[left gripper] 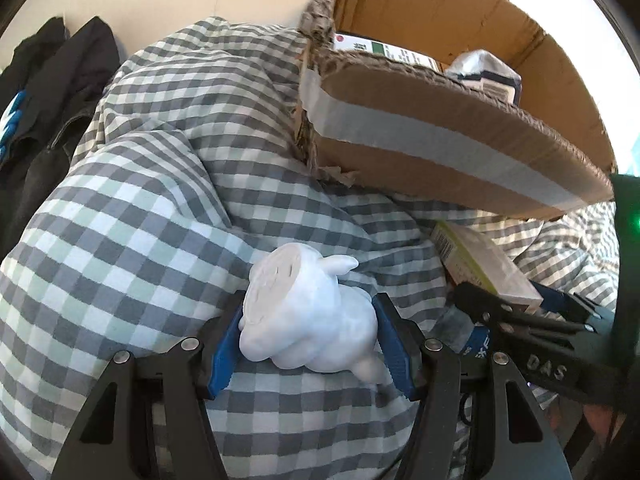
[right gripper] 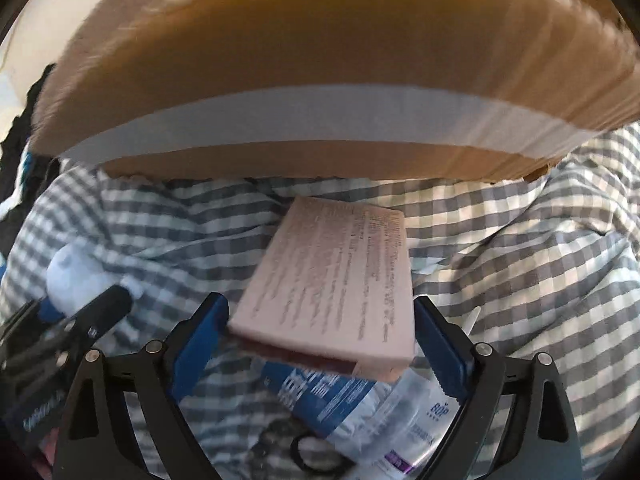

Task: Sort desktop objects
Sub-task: 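Grasp the white figurine with left tool while right tool grasps the pink-white medicine box, then carry the figurine and medicine box into the box and open both tools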

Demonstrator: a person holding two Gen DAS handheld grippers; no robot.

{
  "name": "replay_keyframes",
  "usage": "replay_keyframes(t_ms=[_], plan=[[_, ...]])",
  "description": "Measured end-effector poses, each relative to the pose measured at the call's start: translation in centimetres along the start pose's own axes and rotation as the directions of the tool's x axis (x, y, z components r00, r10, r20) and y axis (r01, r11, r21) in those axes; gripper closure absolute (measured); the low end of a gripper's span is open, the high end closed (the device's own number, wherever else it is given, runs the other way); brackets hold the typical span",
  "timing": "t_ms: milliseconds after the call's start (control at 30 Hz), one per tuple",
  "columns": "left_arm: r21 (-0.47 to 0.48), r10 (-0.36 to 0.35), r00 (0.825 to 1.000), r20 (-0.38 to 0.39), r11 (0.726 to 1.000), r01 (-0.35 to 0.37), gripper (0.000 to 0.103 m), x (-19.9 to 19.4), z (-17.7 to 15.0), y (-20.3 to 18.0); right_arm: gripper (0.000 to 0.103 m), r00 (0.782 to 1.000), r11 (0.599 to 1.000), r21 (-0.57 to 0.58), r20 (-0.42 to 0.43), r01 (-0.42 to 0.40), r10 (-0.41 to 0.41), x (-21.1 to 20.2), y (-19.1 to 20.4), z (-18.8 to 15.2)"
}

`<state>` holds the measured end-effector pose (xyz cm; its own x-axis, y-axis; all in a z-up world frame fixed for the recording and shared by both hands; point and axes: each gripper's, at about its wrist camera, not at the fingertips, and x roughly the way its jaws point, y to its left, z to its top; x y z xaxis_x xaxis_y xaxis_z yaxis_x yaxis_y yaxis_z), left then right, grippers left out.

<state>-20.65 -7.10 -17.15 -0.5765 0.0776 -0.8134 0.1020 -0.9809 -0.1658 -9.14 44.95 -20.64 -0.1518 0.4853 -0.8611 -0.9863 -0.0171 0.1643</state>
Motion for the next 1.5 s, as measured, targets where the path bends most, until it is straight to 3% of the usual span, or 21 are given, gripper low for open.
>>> replay_keyframes(t_ms=[100, 233, 600, 833, 1200, 1500], plan=[[0.017, 0.011, 1.0, 0.004, 1.0, -0.011, 0.04, 0.3, -0.2, -0.5, 0.012, 1.0, 0.999, 0.029, -0.008, -0.017, 0.017, 0.0, -0.8, -0.5], [0.026, 0.018, 1.0, 0.004, 0.999, -0.018, 0.04, 0.5, -0.4, -0.7, 0.028, 1.0, 1.0, 0.009, 0.01, -0.013, 0.013, -1.4, -0.8, -1.3], [-0.007, -0.045, 0.999, -0.012, 0.999, 0.045, 0.04, -2.7, -1.6, -1.2, 0.03, 0.987, 0.999, -0.029, 0.159, -0.031, 0.035, -9.4, -1.2, -4.4], [0.008, -0.043, 0.999, 0.008, 0.999, 0.043, 0.04, -6.0, -2.5, -2.3, 0.03, 0.973, 0.999, -0.027, 0.228, -0.04, 0.045, -13.3, -0.9, -5.7], [0.072, -0.079, 0.994, 0.081, 0.995, 0.073, 0.04, -11.4, -0.1, -5.2, 0.03, 0.927, 0.996, -0.048, 0.364, -0.075, 0.087, -20.2, -0.7, -6.4], [0.135, -0.149, 0.979, 0.141, 0.982, 0.13, 0.04, -14.4, 4.7, -7.1, 0.03, 0.876, 0.992, -0.107, 0.468, -0.073, 0.115, -24.7, -0.6, -2.5]])
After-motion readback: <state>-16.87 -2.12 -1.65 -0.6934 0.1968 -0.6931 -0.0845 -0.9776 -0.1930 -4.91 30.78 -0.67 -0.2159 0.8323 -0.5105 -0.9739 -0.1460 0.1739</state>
